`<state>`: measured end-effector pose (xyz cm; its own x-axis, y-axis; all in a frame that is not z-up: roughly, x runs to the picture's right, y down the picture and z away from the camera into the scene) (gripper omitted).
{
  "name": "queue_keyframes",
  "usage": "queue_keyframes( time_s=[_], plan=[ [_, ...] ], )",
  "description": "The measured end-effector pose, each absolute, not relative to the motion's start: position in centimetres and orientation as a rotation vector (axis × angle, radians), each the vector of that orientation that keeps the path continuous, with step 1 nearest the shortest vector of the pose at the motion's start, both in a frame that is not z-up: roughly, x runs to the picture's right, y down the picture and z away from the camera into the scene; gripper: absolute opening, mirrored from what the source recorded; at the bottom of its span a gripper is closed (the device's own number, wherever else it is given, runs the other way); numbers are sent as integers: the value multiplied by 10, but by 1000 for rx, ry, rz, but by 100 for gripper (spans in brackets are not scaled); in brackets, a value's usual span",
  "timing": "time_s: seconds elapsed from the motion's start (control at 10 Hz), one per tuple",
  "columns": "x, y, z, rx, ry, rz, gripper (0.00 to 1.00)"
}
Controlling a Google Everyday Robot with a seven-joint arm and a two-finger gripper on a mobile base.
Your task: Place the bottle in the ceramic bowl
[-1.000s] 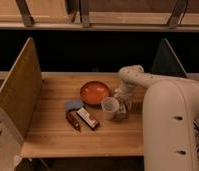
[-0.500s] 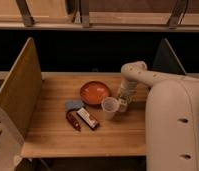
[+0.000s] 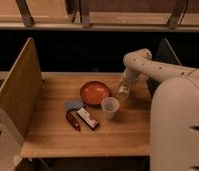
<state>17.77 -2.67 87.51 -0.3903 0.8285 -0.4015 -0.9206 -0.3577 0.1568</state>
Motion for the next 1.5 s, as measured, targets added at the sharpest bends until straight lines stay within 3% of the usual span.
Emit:
queue_keyframes(
  time_s=[0.4,0.8,1.0,1.5],
  plan=[
    [102,-47,882,-366,316,1811,0],
    [12,-22,894,-545,239,1713,1],
    [-3,-16,894,-572,233,1697,6],
    [-2,-16,895,-572,234,1697,50]
  ],
)
